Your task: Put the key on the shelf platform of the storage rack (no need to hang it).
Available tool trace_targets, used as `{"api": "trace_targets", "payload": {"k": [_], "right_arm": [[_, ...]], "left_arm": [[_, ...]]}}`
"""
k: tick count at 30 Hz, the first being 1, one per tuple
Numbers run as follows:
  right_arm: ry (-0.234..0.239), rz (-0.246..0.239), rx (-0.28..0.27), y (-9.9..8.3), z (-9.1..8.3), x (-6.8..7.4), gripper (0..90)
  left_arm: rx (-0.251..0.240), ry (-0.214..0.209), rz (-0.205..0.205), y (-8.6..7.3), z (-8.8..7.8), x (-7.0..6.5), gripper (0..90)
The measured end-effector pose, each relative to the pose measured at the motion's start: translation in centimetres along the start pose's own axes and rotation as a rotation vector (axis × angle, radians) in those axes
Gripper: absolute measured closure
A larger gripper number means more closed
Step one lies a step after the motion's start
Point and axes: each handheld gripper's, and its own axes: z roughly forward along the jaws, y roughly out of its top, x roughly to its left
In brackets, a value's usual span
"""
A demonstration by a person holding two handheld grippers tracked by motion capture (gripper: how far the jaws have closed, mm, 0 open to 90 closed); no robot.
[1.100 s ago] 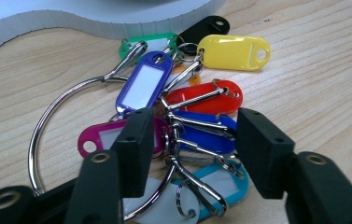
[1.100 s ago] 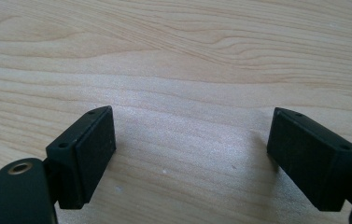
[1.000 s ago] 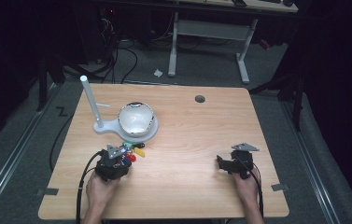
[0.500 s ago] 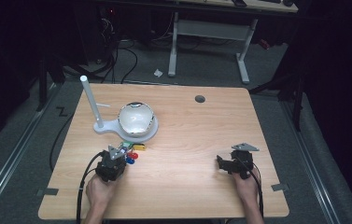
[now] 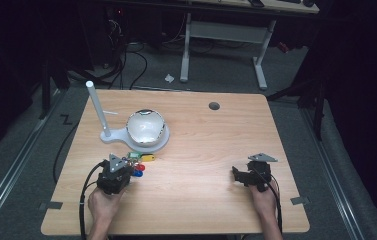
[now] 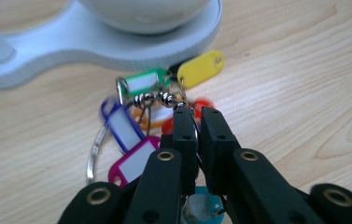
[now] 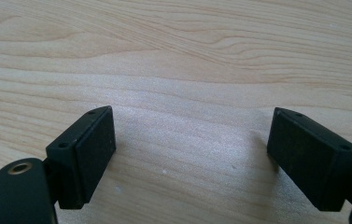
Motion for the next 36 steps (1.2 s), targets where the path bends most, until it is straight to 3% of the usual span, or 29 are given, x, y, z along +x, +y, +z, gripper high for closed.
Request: {"api": "trace_targets", "payload": {"k": [5, 10, 22, 36], "right_arm": [[0.0, 0.0, 0.0, 0.0, 0.0, 0.0, 15.5], [0.0, 0.0, 0.0, 0.0, 0.0, 0.0, 15.5], [0.0, 0.0, 0.0, 0.0, 0.0, 0.0, 15.5], [0.0, 0.0, 0.0, 0.0, 0.0, 0.0, 15.5]], "left_arm": [[-0.033, 0.001, 0.022, 1.1, -1.3, 0.2, 85.6], [-0.07, -0.015, 0.003, 1.9, -2.4, 0.7, 85.6], [-0.133, 0.004, 0.035, 3.6, -4.5, 0.8, 85.6], [-0.178, -0.054, 0.033, 5.9, -6.5, 1.4, 85.5]]}}
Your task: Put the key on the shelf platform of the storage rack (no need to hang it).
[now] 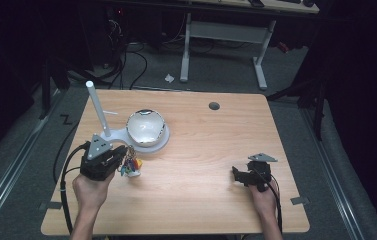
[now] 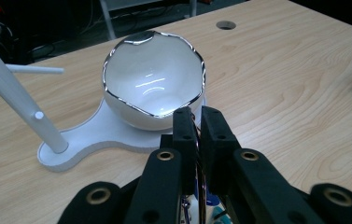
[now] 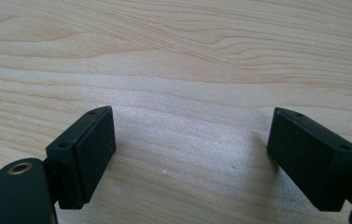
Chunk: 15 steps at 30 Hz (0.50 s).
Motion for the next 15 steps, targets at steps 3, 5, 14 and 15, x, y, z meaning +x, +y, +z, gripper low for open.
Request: {"api": "trace_targets", "payload": {"k": [3, 5, 14, 15], "right_arm": [[0.0, 0.0, 0.0, 0.0, 0.0, 0.0, 15.5], [0.0, 0.0, 0.0, 0.0, 0.0, 0.0, 15.5], [0.0, 0.0, 0.0, 0.0, 0.0, 0.0, 15.5], [0.0, 0.0, 0.0, 0.0, 0.0, 0.0, 15.5]], "left_arm": [[-0.003, -0.014, 0.001, 0.5, -0.2, 0.2, 85.5], [-0.009, -0.024, -0.004, 1.0, -0.4, 0.4, 85.4], [-0.037, -0.05, -0.011, 2.5, -1.1, 0.9, 85.4], [-0.042, -0.058, -0.017, 2.9, -1.2, 1.0, 85.4]]}}
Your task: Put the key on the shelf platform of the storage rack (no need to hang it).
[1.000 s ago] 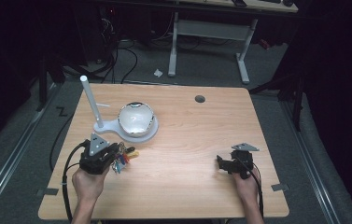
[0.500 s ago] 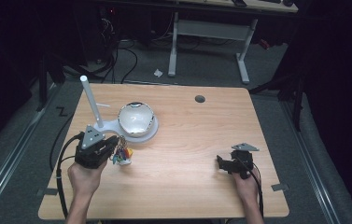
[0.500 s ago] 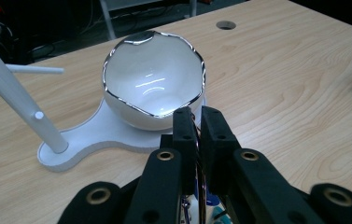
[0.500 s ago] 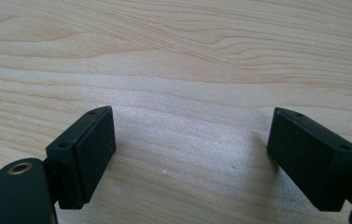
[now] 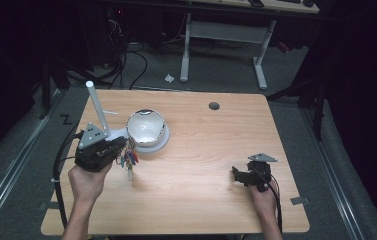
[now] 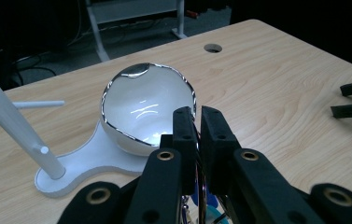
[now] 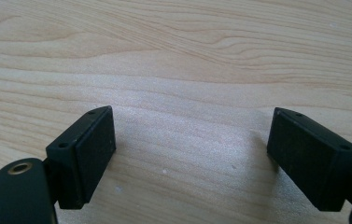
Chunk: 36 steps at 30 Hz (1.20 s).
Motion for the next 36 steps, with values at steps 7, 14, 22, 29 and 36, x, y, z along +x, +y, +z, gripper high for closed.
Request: {"api": "trace_targets", "payload": {"k": [7, 14, 22, 29, 36], "right_arm": [[0.0, 0.0, 0.0, 0.0, 0.0, 0.0, 15.5], [-0.001, 0.0, 0.0, 0.0, 0.0, 0.0, 15.5], [0.0, 0.0, 0.0, 0.0, 0.0, 0.0, 15.5], [-0.001, 0.0, 0.0, 0.0, 0.0, 0.0, 15.5], [-0.001, 0.0, 0.0, 0.0, 0.0, 0.0, 15.5]], "left_arm": [[-0.011, -0.026, -0.018, 0.9, -0.2, 0.4, 85.4], [-0.016, -0.051, -0.032, 2.4, -0.4, 0.9, 85.4], [-0.036, -0.075, -0.031, 4.3, -0.5, 1.3, 85.4], [-0.055, -0.107, -0.028, 5.8, -0.1, 1.6, 85.4], [-0.056, -0.107, -0.03, 7.0, 0.7, 1.9, 85.3]]}}
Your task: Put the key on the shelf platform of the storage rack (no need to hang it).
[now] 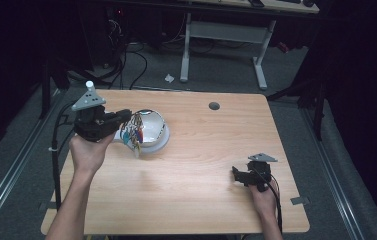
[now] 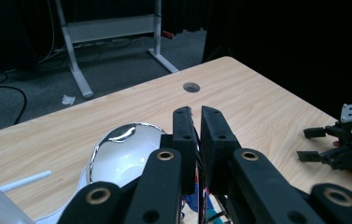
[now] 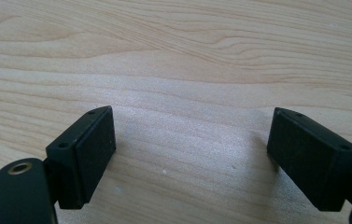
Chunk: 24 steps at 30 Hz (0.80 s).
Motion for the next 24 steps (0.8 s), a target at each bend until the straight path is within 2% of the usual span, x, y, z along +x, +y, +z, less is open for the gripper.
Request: {"api": "trace_targets", "payload": {"k": [9, 24], "right_arm": [[0.0, 0.0, 0.0, 0.0, 0.0, 0.0, 15.5], [0.0, 0.0, 0.0, 0.0, 0.0, 0.0, 15.5]], "left_arm": [[0.013, 0.01, 0.015, 1.3, 1.5, 0.5, 85.3], [0.014, 0.008, 0.007, 2.3, 3.9, 1.4, 85.3]]}}
